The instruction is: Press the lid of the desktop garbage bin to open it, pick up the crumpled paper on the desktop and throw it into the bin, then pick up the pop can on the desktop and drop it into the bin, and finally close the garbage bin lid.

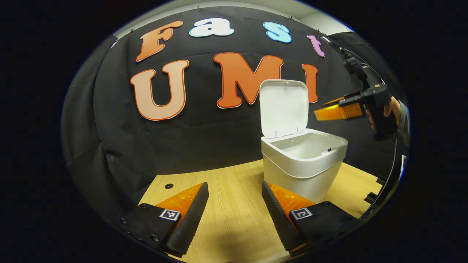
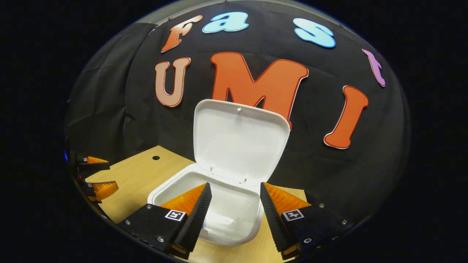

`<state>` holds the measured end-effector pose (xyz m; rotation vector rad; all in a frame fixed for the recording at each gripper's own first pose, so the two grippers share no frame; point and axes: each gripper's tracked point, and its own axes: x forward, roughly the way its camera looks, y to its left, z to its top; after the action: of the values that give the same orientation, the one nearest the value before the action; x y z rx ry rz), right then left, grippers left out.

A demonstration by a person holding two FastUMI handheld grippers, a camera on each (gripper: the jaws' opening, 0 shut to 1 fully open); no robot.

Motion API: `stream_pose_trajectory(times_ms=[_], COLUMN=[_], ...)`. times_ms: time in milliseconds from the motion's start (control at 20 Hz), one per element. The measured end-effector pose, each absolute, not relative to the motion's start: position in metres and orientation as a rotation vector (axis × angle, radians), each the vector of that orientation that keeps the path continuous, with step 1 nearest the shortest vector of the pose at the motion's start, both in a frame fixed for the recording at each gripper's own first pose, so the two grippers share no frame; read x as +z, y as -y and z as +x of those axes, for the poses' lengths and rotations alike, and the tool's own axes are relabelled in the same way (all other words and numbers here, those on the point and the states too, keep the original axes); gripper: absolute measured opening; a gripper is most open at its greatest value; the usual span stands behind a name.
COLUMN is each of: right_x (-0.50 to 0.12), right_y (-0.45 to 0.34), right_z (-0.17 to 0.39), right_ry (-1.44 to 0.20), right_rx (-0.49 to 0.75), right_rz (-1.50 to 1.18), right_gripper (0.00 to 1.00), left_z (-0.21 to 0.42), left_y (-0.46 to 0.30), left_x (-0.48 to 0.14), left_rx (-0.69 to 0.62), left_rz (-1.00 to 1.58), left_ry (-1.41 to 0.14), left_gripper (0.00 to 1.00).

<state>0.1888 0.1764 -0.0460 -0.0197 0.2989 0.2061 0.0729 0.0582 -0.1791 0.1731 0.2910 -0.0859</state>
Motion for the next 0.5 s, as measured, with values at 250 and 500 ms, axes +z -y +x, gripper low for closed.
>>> stream_pose_trajectory(times_ms=[250, 500], right_x=[0.003, 0.040], right_y=[-0.177, -0.175], right_z=[0.207, 0.226], right_ry=[-0.221, -0.171], right_rx=[0.210, 0.203], right_rz=[-0.009, -0.027], right_gripper=[0.81, 0.81], left_z=[0.071, 0.068], left_y=[-0.070, -0.082], left_x=[-0.179, -0.178], left_rx=[-0.055, -0.018], left_rz=[0.167, 0.155], left_ry=[-0.286, -0.282], left_gripper=[0.94, 0.94])
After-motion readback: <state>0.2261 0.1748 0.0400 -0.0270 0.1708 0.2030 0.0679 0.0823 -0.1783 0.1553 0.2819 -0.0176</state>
